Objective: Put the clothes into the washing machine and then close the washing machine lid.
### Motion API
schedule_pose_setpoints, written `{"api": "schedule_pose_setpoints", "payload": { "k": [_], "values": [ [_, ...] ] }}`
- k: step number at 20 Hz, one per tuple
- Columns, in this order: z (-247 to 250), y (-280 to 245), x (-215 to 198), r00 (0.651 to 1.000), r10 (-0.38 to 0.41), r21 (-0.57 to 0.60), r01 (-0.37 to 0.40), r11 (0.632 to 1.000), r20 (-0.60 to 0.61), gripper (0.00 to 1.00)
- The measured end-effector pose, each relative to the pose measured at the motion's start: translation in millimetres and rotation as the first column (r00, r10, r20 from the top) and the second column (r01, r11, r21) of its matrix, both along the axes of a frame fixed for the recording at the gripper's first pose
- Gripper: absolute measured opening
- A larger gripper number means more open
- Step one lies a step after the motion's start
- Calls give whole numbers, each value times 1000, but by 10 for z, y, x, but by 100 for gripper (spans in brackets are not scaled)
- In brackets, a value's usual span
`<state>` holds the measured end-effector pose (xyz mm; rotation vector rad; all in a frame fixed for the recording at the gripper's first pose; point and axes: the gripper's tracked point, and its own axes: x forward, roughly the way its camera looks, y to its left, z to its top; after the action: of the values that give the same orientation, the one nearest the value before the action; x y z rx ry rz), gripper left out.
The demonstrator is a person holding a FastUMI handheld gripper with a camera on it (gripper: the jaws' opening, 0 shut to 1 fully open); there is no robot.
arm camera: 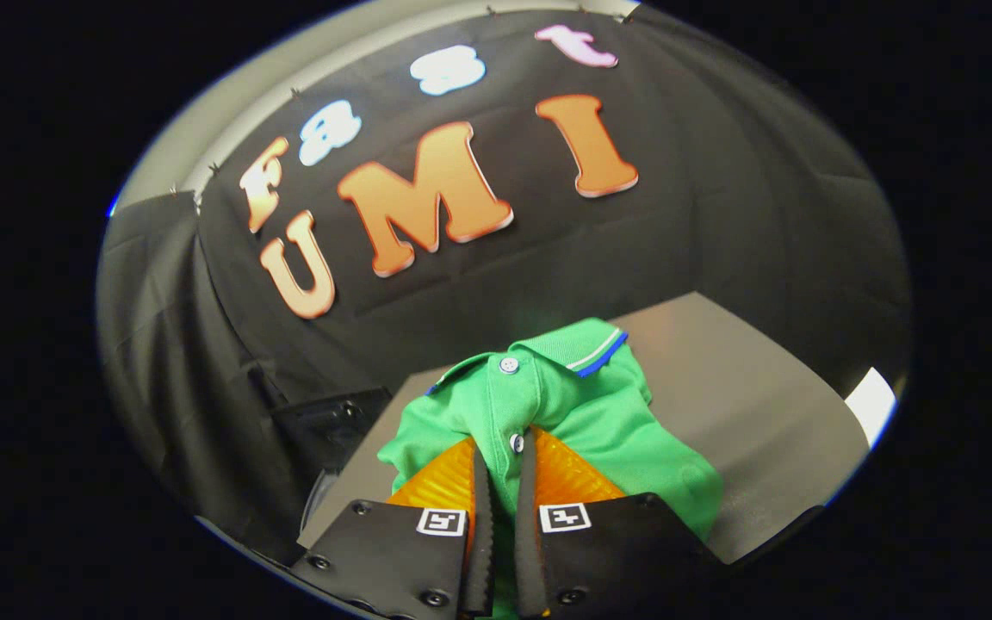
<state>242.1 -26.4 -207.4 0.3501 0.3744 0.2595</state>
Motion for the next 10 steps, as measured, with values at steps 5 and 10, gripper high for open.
{"api": "schedule_pose_setpoints", "payload": {
  "k": [5, 10],
  "values": [
    [444, 128, -211, 977, -93, -14, 98, 995, 194, 18],
    [1107, 677, -741, 933, -137, -108, 182, 977, 333, 18]
  ]
}}
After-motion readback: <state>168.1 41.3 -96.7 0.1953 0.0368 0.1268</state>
